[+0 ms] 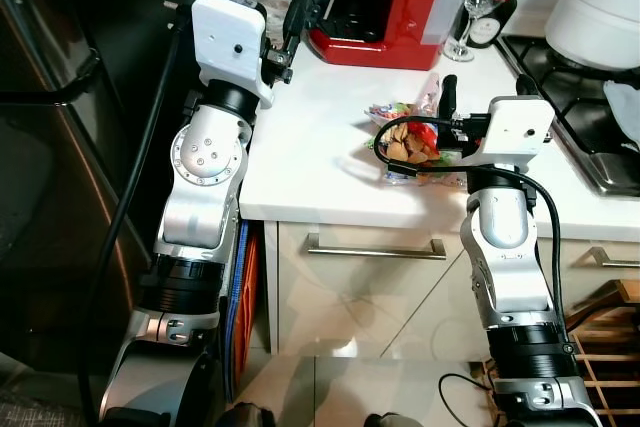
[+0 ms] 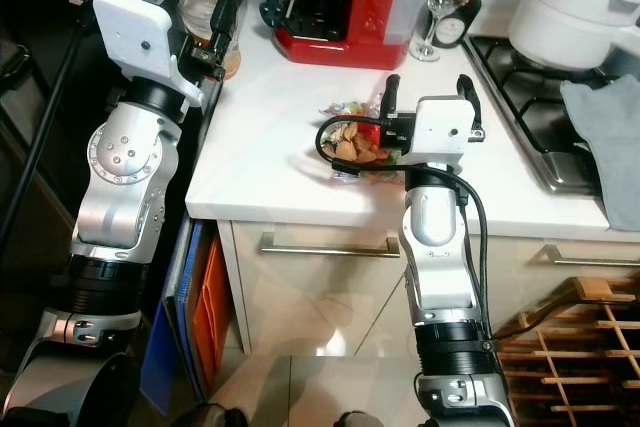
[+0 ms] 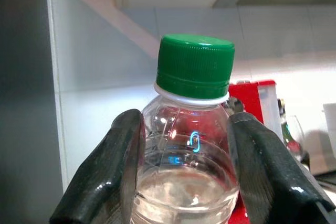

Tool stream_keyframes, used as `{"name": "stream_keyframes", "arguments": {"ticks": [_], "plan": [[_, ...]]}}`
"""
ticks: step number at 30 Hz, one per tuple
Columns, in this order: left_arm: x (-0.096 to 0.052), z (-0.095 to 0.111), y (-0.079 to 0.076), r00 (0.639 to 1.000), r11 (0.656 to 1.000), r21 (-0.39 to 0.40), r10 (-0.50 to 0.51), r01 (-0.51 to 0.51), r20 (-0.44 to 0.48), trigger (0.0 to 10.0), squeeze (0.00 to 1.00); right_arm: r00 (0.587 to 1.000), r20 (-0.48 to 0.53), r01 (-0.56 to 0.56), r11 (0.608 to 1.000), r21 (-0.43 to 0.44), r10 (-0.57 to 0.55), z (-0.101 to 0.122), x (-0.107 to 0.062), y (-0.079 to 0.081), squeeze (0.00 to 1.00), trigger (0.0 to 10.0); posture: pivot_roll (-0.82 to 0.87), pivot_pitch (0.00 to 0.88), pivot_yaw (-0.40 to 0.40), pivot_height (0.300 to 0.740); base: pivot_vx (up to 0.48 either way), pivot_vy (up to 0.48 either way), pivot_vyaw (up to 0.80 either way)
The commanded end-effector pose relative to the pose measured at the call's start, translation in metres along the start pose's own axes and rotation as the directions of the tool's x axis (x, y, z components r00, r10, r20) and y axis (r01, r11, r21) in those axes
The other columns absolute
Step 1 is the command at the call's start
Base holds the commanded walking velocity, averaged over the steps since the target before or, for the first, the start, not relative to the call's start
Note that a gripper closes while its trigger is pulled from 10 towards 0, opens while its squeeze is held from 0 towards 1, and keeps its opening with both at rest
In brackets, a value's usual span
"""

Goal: Restocking fridge

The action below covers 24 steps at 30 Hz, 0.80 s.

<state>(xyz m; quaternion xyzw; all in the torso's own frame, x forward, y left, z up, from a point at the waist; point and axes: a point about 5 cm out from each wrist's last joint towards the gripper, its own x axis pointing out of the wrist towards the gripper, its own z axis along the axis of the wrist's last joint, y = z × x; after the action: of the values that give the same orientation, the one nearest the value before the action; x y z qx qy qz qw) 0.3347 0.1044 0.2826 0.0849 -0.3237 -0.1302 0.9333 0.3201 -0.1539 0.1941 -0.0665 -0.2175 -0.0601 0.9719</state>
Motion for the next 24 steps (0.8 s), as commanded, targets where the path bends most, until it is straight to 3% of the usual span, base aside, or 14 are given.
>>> {"name": "stream_keyframes", "arguments": {"ticks": [1, 24], "plan": [[0.005, 0.005, -0.006, 0.999, 0.999, -0.005, -0.037, 0.037, 0.011, 10.0, 0.0, 1.0, -0.013, 0.015, 1.0, -0.001, -0.015, -0.004, -0.002, -0.003, 0.13, 10.0, -0.03, 0.0, -0.008, 0.74, -0.27, 0.0, 0.0], [0.002, 0.003, -0.014, 0.997, 0.997, -0.029, -0.073, 0.073, -0.016, 10.0, 0.0, 0.999, -0.044, -0.027, 1.0, 0.016, 0.027, -0.014, -0.005, 0.008, 0.13, 10.0, -0.01, 0.0, -0.015, 0.74, -0.277, 0.0, 0.0]]}}
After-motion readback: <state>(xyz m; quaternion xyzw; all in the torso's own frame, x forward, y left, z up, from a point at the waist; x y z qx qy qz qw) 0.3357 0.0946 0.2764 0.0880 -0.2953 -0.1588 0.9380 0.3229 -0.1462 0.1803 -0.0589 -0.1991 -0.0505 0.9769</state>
